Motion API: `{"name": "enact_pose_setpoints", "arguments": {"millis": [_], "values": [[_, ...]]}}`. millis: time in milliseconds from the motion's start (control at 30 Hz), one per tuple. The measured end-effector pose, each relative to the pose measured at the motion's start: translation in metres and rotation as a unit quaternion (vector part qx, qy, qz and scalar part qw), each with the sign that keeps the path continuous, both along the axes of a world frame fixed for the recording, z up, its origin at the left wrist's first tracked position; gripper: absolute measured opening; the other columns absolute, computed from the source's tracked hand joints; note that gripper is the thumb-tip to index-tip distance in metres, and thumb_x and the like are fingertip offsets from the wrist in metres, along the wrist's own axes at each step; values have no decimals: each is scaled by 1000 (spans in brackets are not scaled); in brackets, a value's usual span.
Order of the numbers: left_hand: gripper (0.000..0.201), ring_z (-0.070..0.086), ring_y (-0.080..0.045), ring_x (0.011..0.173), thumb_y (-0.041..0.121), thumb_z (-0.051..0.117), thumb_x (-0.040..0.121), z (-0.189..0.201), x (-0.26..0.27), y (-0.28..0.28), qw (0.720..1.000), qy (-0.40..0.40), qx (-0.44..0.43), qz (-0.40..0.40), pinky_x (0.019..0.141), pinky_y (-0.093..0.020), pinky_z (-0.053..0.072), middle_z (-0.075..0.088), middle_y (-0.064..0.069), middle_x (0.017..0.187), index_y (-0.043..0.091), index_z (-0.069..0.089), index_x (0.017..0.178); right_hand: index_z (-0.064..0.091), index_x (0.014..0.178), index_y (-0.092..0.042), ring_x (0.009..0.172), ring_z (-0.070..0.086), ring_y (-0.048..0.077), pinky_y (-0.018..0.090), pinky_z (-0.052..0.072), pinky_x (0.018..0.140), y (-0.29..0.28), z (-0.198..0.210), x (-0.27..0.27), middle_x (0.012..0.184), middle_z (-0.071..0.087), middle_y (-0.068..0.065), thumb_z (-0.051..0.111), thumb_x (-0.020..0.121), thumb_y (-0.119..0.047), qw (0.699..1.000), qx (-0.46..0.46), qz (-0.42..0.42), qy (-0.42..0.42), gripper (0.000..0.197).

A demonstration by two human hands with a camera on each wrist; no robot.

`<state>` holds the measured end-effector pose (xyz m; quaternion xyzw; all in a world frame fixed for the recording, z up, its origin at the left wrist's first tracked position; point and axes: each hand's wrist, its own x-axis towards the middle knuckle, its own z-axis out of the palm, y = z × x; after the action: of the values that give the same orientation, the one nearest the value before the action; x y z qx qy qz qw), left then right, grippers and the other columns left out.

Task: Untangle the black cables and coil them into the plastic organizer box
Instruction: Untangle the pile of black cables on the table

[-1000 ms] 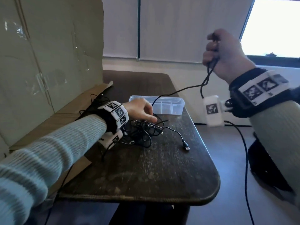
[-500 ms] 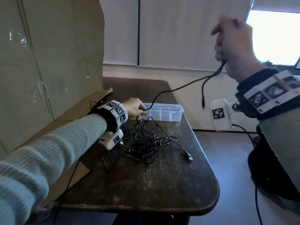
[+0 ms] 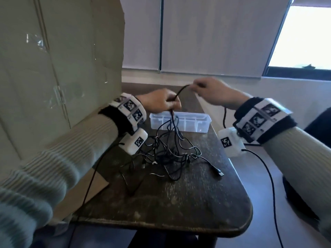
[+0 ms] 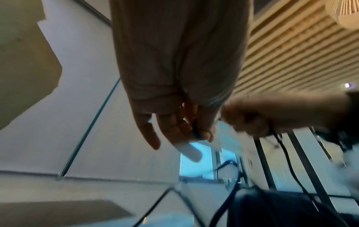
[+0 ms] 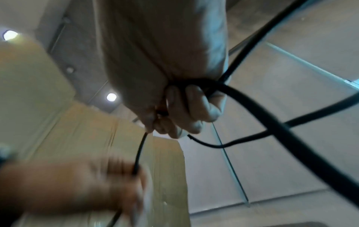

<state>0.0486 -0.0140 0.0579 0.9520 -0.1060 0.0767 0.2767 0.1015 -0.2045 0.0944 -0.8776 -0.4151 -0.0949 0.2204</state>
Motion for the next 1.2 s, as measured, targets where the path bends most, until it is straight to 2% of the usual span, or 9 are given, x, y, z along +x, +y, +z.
{"name": "enact_pose_setpoints", "arguments": {"millis": [233,367,500,567,667,767,900,1067,1200], "values": [[20,52,-15,74,39,48,96,-61,19,0,997,78,3,3,77,-37,46,60,5,79,35,62,82,46,73,-24,65,49,12,23,36,55,-28,50,17,73,51,-4,45,97,-26,886,413,-46,206,24],[18,54,-5,75,34,48,98,-57,24,-6,983,132,128,12,76,-22,43,62,9,90,32,63,88,40,69,-14,86,70,31,33,58,73,-27,46,12,86,69,13,34,103,-18,733,541,61,408,35],[20,57,-6,83,32,50,98,-57,26,-2,978,173,116,12,77,-15,43,63,12,90,29,67,89,35,60,-16,37,41,11,21,43,47,-32,54,9,44,40,-4,27,105,-20,598,628,127,482,46],[24,58,-11,90,31,49,98,-52,25,1,982,150,115,12,88,-26,43,64,11,92,32,65,81,31,61,-21,38,19,10,18,24,40,-39,57,7,46,23,-7,34,101,-20,675,606,99,409,40],[25,62,-14,94,27,47,99,-40,21,1,995,65,76,-1,93,-31,43,70,8,94,28,66,85,41,71,-22,42,28,9,18,25,37,-40,46,3,56,37,-5,59,93,-34,905,394,3,162,31],[20,64,-13,82,28,49,99,-26,17,-9,999,-9,42,-19,81,-18,45,73,3,84,26,68,93,66,83,-11,62,54,13,23,44,54,-22,8,1,74,63,3,75,77,-49,997,78,-16,26,40],[11,60,-4,65,29,58,94,-16,14,-16,995,-100,-3,-12,65,-11,42,71,1,75,24,69,93,64,71,-10,51,42,13,29,35,51,-8,-32,2,64,66,-4,66,89,-37,992,-101,28,76,32],[21,58,-6,61,33,56,95,-22,11,-14,998,-68,-16,2,65,-21,45,65,6,68,15,64,89,49,70,-17,46,32,5,18,27,46,-8,-24,-4,57,40,-6,44,102,-32,961,120,72,237,36],[18,60,1,61,29,54,97,-34,14,-7,1000,10,3,13,67,-19,44,64,11,67,21,65,85,59,77,-16,72,59,8,24,44,65,-7,-5,-1,85,66,1,48,100,-21,891,346,51,288,26]]}}
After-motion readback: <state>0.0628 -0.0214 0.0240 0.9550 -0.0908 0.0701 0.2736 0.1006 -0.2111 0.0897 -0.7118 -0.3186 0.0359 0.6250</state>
